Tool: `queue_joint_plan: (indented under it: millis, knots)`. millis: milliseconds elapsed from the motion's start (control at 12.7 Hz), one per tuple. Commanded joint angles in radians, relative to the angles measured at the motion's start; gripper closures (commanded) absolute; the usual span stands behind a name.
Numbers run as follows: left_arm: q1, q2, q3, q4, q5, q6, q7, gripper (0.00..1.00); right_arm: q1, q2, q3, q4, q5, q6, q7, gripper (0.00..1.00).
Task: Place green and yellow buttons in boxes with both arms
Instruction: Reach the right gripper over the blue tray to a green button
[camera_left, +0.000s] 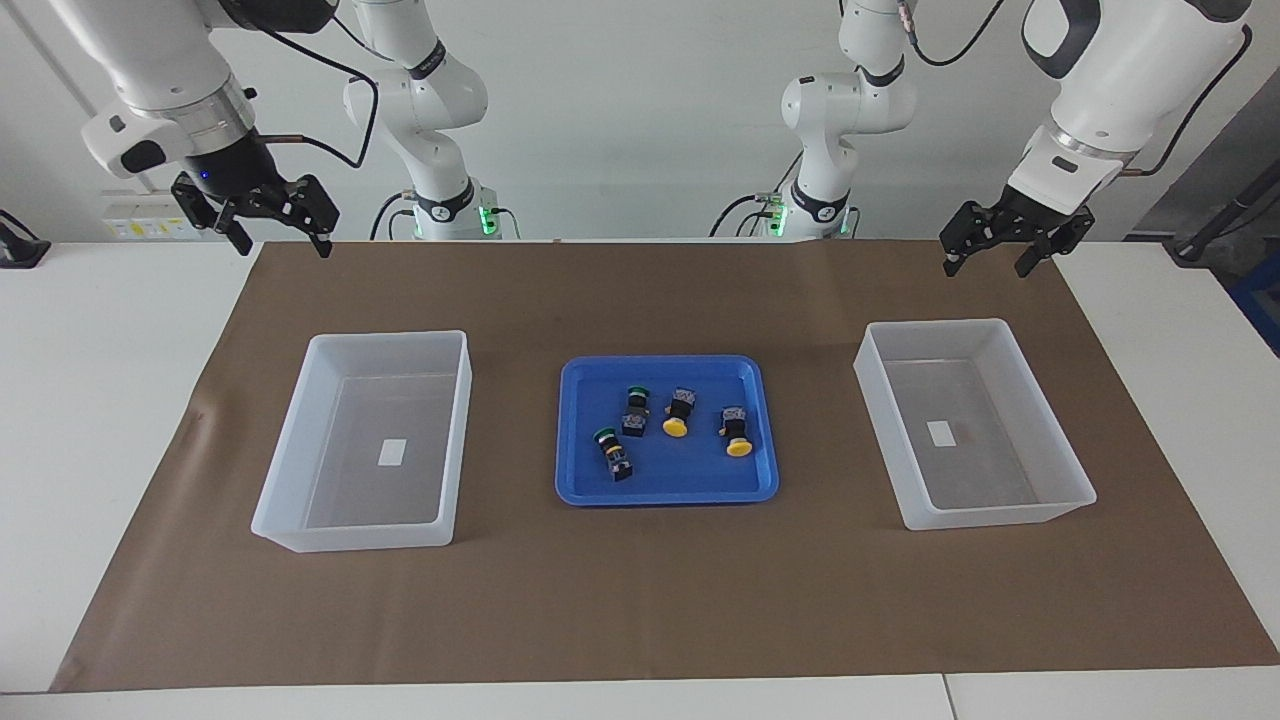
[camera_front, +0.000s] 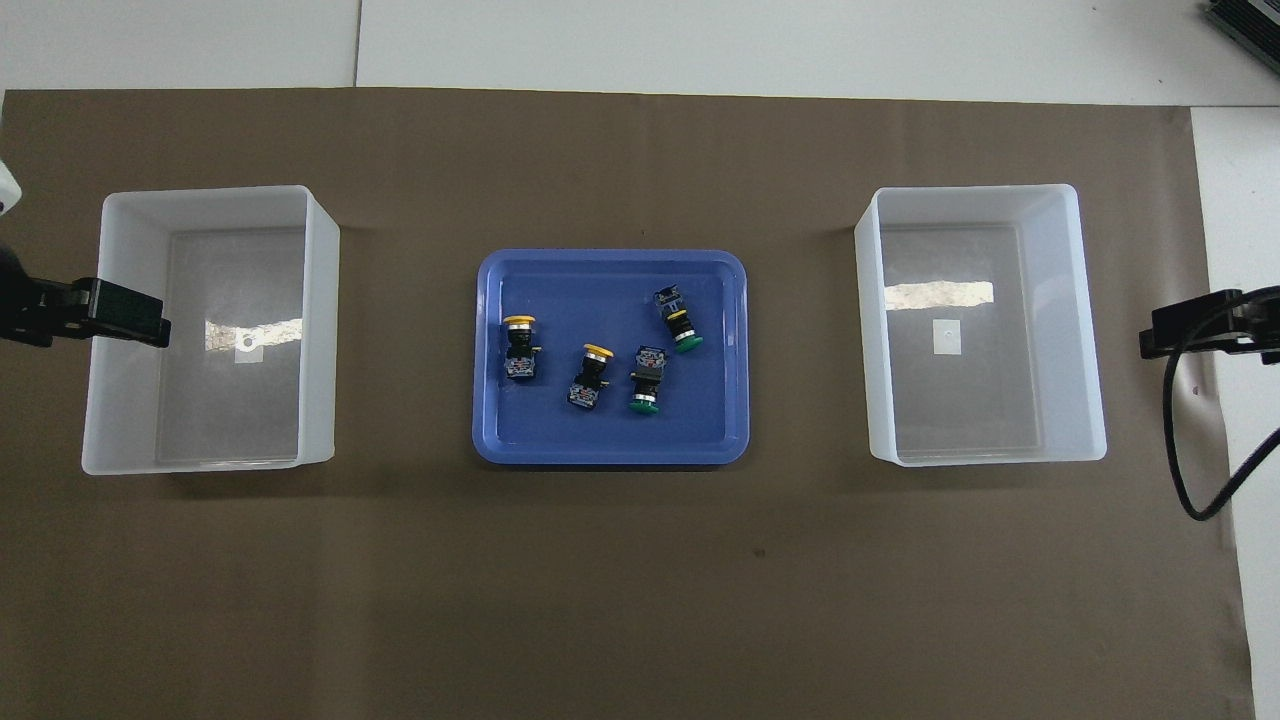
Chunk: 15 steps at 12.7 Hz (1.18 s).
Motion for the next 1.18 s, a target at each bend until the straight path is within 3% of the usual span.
queue_joint_plan:
  millis: [0, 708, 944, 1102]
  knots:
    - [-0.002, -0.029, 0.003, -0.029, -0.009, -0.010, -0.011, 0.00, -0.002, -0.005, 0.001, 0.005, 0.001, -0.003, -0.018, 0.00]
    - [-0.001, -0.027, 0.003, -0.029, -0.009, -0.010, -0.009, 0.00, 0.055, 0.013, 0.018, -0.006, -0.002, 0.075, -0.024, 0.00]
    - [-0.002, -0.027, 0.003, -0.027, -0.009, -0.006, -0.009, 0.00, 0.120, 0.067, 0.018, -0.012, -0.001, 0.205, -0.022, 0.00]
    - [-0.001, -0.027, 0.003, -0.027, -0.009, -0.007, -0.009, 0.00, 0.168, 0.150, 0.018, -0.011, -0.001, 0.289, -0.013, 0.00]
